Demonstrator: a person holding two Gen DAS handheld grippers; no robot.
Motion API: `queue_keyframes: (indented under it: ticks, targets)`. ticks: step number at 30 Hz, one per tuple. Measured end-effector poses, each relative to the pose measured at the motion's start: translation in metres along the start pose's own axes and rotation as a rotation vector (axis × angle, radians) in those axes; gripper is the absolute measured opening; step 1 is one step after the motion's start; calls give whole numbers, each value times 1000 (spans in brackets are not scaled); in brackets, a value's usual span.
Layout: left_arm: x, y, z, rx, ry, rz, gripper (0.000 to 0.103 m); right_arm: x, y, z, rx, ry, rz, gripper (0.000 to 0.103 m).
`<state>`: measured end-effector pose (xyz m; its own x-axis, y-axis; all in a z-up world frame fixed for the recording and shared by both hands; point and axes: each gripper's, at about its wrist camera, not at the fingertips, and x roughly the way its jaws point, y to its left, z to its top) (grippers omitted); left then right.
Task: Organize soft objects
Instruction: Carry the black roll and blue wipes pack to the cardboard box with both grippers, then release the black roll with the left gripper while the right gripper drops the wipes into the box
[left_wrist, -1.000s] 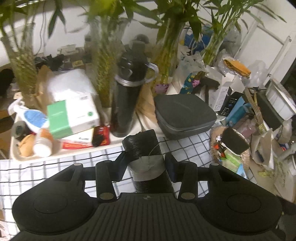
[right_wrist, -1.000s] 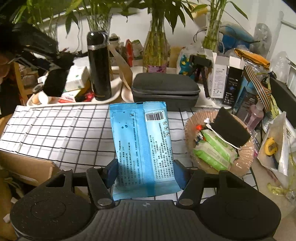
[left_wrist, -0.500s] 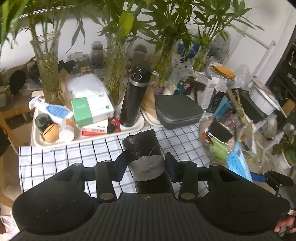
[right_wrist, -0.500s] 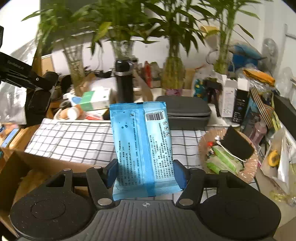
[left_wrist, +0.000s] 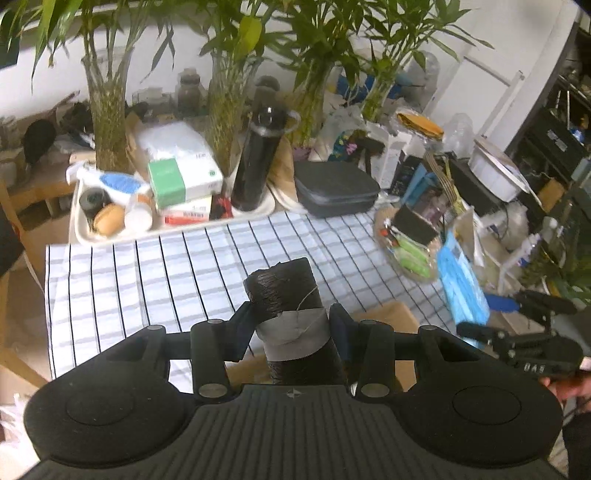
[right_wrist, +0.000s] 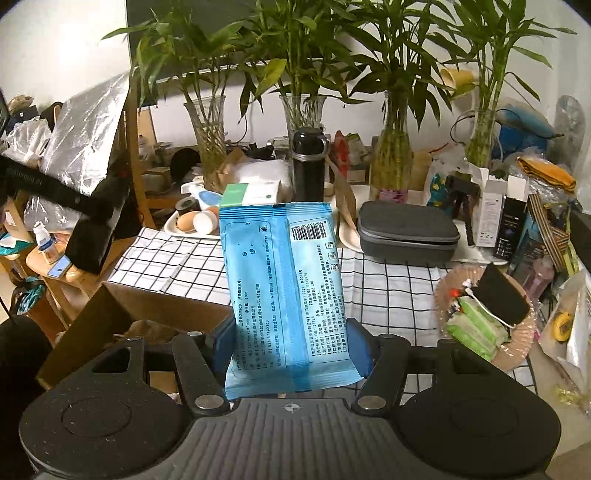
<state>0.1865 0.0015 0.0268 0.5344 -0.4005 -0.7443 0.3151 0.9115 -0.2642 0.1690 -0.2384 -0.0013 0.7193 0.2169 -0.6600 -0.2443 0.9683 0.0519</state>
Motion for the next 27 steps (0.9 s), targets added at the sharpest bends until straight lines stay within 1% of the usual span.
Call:
queue_keyframes:
  ticks: [7,11,13,16,19,24,27]
  targets:
    - [1,4,-30,-30,60,-10,43,-16,3,-7,-3,-1,2,65]
    - [7,9,-46,-78,129,-37,44,-21,6,-13,-3,2,5,65]
    - [9,9,-56,-79,140,-25,44,-23,9,-16,-1,5,9,65]
    - [6,8,-68,-63,128,26,50,-25,12,-20,2,11,19,65]
    - [-3,3,-79,-30,87,80,57,-26,15,-25,6,19,26,65]
    - [-18,-4,-93,3,10,138,58,-25,16,-32,31,34,34,65]
    - [-24,-5,-97,2,-23,152,58,-24,19,-35,46,43,50,65]
